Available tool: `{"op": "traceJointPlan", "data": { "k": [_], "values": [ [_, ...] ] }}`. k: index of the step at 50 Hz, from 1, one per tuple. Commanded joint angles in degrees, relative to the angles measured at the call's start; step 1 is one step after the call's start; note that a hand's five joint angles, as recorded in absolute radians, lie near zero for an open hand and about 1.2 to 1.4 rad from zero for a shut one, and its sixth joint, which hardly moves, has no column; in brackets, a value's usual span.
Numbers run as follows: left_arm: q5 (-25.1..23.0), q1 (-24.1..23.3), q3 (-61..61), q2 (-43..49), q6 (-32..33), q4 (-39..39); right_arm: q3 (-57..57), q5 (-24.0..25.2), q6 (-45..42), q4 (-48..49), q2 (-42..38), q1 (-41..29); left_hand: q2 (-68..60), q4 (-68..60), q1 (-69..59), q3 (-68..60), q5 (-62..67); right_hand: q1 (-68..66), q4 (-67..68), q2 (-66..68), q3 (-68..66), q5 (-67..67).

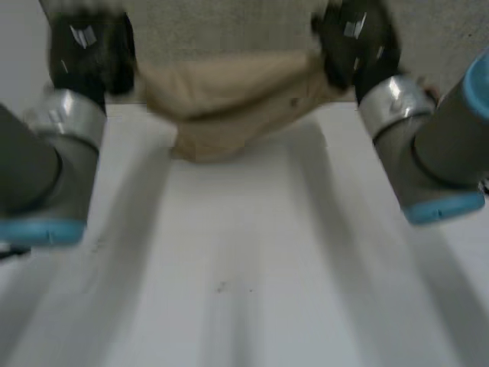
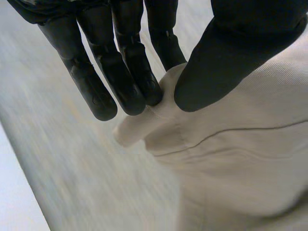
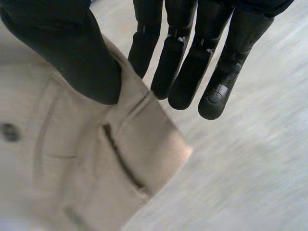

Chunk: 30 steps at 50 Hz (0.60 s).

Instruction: Fold the shorts.

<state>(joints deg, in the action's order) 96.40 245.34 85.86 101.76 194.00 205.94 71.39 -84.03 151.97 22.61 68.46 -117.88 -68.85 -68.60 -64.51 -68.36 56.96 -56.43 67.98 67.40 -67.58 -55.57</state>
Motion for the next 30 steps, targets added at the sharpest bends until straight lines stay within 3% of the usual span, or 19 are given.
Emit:
{"op": "traceJointPlan", "data": {
  "k": [1,8,15,21,25,30],
  "values": [
    [-0.4,-1.1,18.4,0.7,0.8,-2.9,12.0,4.7,-0.5,-17.1,-4.5,0.5,-11.1,-11.4,-15.5,-11.6,13.0,-23.6,12.0,12.6,-12.4,-14.4],
    [-0.7,-1.9,24.8,0.6,3.0,-13.5,18.7,5.6,-0.4,-21.9,-4.3,3.9,-11.1,-11.4,-15.5,-11.6,13.0,-23.6,12.0,12.6,-12.4,-14.4],
    [-0.7,-6.4,25.5,-0.3,3.8,-26.0,24.8,5.7,-0.5,-22.5,-2.6,7.0,-11.1,-11.4,-15.5,-11.6,13.0,-23.6,12.0,12.6,-12.4,-14.4],
    [-0.7,-6.5,27.3,-3.0,3.8,-29.3,29.2,6.5,-0.5,-22.5,1.1,8.0,-11.1,-11.4,-15.5,-11.6,13.0,-23.6,12.0,12.6,-12.4,-14.4],
    [-0.8,-6.5,28.7,-4.2,4.2,-30.9,31.8,9.5,-1.6,-23.1,3.3,8.7,-11.1,-11.4,-15.5,-11.6,13.0,-23.6,12.0,12.6,-12.4,-14.4],
    [-0.9,-6.7,29.4,-4.6,4.8,-33.2,33.0,10.8,-6.1,-30.2,4.8,10.9,-11.1,-11.4,-15.5,-11.6,13.0,-23.6,12.0,12.6,-12.4,-14.4]
  ]
}}
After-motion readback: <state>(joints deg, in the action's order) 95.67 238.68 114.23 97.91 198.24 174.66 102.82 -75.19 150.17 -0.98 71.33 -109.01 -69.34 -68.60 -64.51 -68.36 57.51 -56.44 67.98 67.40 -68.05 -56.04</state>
